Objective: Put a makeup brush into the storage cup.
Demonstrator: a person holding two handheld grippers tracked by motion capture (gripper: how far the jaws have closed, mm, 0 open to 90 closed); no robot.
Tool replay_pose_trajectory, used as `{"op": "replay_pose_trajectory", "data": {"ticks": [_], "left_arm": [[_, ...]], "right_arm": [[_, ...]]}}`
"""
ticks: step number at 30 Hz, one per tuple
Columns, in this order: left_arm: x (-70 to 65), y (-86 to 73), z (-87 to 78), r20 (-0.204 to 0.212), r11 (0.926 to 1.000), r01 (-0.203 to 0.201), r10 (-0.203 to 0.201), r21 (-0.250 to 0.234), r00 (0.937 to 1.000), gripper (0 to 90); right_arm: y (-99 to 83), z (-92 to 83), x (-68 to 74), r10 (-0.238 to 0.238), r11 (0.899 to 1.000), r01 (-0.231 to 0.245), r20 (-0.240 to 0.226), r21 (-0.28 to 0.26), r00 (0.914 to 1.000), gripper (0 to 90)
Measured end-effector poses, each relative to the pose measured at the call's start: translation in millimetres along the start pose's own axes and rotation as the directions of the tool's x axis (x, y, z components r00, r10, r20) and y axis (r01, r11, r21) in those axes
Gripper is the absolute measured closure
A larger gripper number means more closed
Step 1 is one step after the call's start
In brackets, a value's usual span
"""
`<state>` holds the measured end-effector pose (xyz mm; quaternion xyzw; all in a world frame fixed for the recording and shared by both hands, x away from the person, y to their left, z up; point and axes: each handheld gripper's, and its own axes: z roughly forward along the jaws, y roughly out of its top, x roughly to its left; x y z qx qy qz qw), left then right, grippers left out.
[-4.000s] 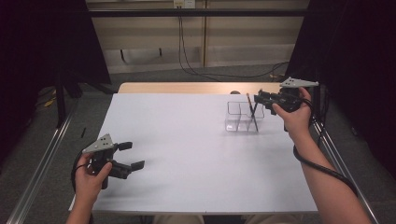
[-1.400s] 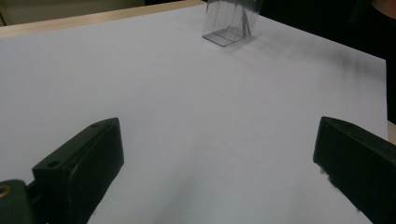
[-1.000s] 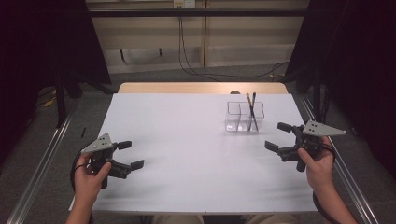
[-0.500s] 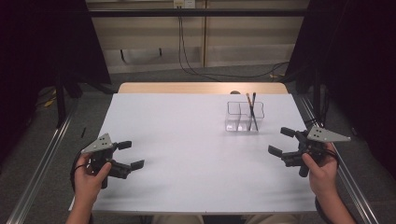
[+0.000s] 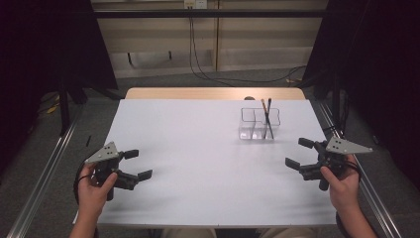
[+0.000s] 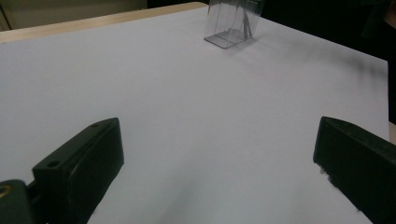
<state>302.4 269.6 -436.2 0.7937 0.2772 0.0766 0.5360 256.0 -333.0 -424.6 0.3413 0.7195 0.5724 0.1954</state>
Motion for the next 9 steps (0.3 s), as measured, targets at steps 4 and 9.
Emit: {"op": "replay_pose_trajectory", "data": {"ticks": [4, 9], "left_arm": [[-1.5, 0.6, -0.3, -0.001, 1.0, 0.002, -0.002, -0.008, 1.0, 1.7], [-2.4, 0.0, 0.2, -0.003, 0.9999, 0.007, -0.007, -0.013, 1.0, 1.7]], "right_arm": [[-0.5, -0.8, -0.8, -0.004, 1.0, 0.004, -0.004, 0.004, 1.0, 3.6], [-0.2, 1.6, -0.1, -0.012, 1.0, 0.012, -0.012, 0.002, 0.9999, 3.6]]}}
